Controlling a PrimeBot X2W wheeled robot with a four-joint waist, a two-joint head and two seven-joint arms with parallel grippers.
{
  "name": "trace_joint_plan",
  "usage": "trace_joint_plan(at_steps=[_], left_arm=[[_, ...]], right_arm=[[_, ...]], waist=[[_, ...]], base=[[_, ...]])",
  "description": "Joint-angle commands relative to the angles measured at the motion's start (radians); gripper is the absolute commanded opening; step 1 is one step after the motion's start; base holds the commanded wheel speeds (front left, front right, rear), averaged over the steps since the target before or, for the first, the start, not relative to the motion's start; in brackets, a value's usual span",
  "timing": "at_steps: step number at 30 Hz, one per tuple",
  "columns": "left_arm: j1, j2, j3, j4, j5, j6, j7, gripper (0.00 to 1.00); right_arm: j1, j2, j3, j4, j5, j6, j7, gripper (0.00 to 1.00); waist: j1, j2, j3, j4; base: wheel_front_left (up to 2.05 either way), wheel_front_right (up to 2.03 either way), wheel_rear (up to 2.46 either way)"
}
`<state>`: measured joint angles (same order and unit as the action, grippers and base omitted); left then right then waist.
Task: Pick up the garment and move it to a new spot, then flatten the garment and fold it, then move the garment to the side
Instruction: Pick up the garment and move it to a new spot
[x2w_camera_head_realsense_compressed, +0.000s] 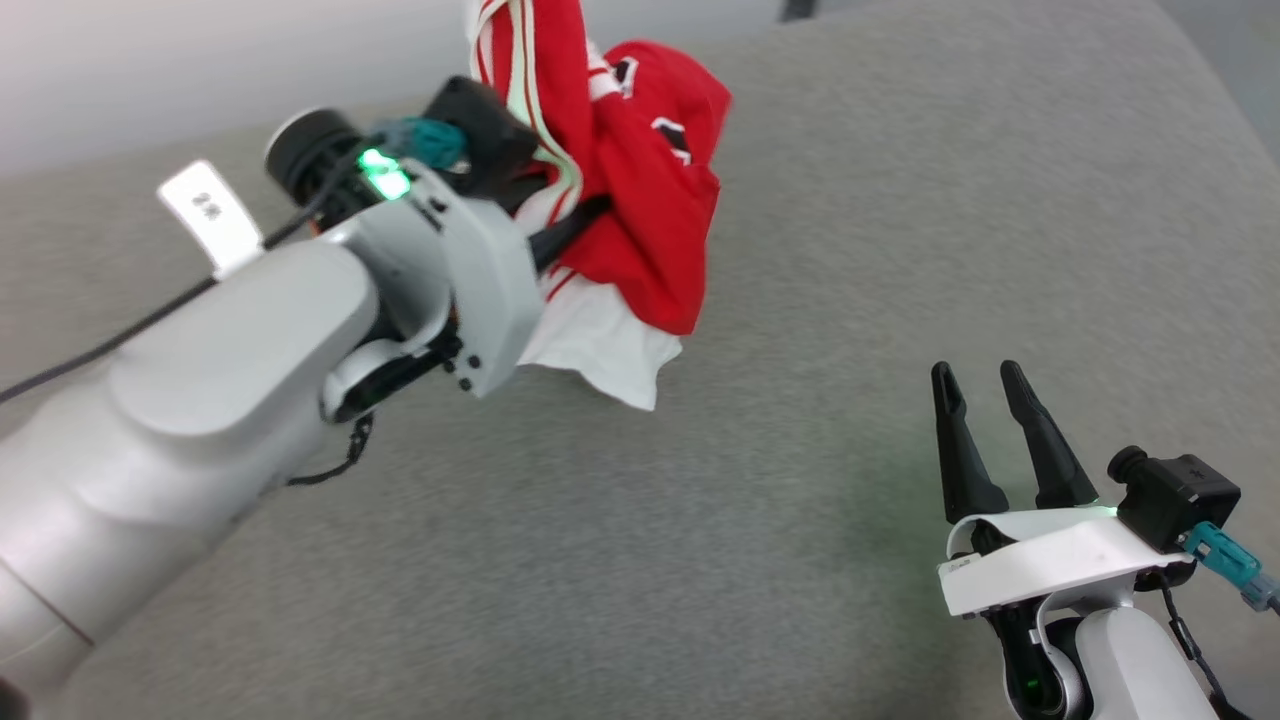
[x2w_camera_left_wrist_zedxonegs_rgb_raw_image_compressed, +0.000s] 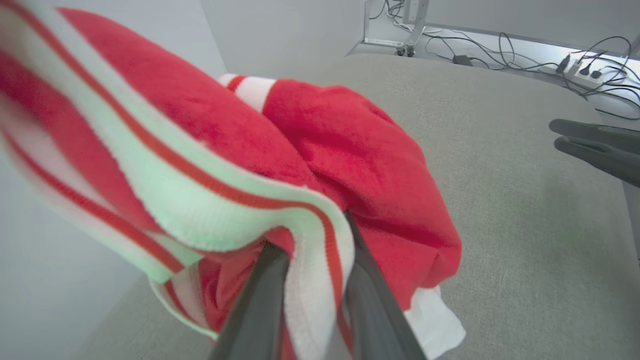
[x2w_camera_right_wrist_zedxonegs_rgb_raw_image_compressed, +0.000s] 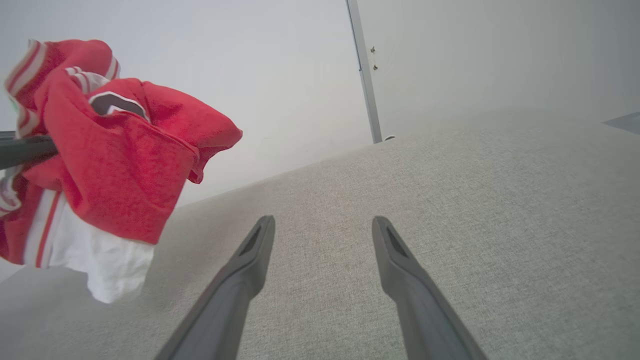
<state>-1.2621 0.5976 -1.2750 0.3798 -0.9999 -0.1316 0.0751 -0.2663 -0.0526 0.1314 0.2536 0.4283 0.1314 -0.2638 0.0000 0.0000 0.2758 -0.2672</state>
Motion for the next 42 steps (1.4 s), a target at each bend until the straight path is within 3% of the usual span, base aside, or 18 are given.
trace_joint_plan(at_steps=[1, 7, 14, 19, 23, 31, 35, 37, 42], left_arm=[[-0.009, -0.011, -0.004, -0.010, 0.014, 0.002, 0.003, 0.00], [0.050, -0.009, -0.002, -0.214, 0.162, 0.002, 0.175, 0.00], [0.077, 0.059, -0.004, -0.353, 0.176, 0.002, 0.314, 0.00], [0.061, 0.113, -0.003, -0.296, 0.234, 0.002, 0.357, 0.00], [0.070, 0.123, -0.004, -0.222, 0.277, 0.002, 0.387, 0.00], [0.100, 0.139, -0.012, -0.145, 0.263, 0.002, 0.439, 0.00], [0.105, 0.134, -0.013, -0.123, 0.238, 0.002, 0.417, 0.48], [0.097, 0.124, -0.012, -0.118, 0.229, 0.002, 0.404, 1.00], [0.059, 0.075, -0.008, -0.094, 0.217, 0.002, 0.347, 1.00]], right_arm=[[-0.010, 0.002, 0.001, -0.004, 0.007, -0.001, -0.001, 1.00], [-0.009, 0.003, 0.025, -0.014, 0.057, -0.001, -0.001, 1.00], [-0.022, 0.003, 0.052, -0.027, 0.109, -0.001, -0.001, 1.00], [-0.033, 0.003, 0.059, -0.037, 0.126, -0.001, -0.001, 1.00], [-0.032, 0.003, 0.065, -0.042, 0.134, -0.001, -0.001, 1.00], [-0.029, 0.003, 0.071, -0.047, 0.151, -0.001, -0.001, 1.00], [-0.033, 0.002, 0.073, -0.039, 0.145, -0.001, -0.001, 1.00], [-0.035, 0.002, 0.070, -0.036, 0.136, -0.001, -0.001, 1.00], [-0.045, 0.002, 0.048, -0.031, 0.112, -0.001, -0.001, 1.00]], waist=[[0.0000, 0.0000, 0.047, -0.075], [0.0000, 0.0000, 0.099, -0.152], [0.0000, 0.0000, 0.157, -0.214], [0.0000, 0.0000, 0.181, -0.238], [0.0000, 0.0000, 0.187, -0.248], [0.0000, 0.0000, 0.196, -0.251], [0.0000, 0.0000, 0.185, -0.248], [0.0000, 0.0000, 0.181, -0.241], [0.0000, 0.0000, 0.162, -0.198]], base=[[0.00, 0.00, 0.00], [0.00, 0.00, 0.00], [0.00, 0.00, 0.00], [0.00, 0.00, 0.00], [0.00, 0.00, 0.00], [0.00, 0.00, 0.00], [0.00, 0.00, 0.00], [0.00, 0.00, 0.00], [0.00, 0.00, 0.00]])
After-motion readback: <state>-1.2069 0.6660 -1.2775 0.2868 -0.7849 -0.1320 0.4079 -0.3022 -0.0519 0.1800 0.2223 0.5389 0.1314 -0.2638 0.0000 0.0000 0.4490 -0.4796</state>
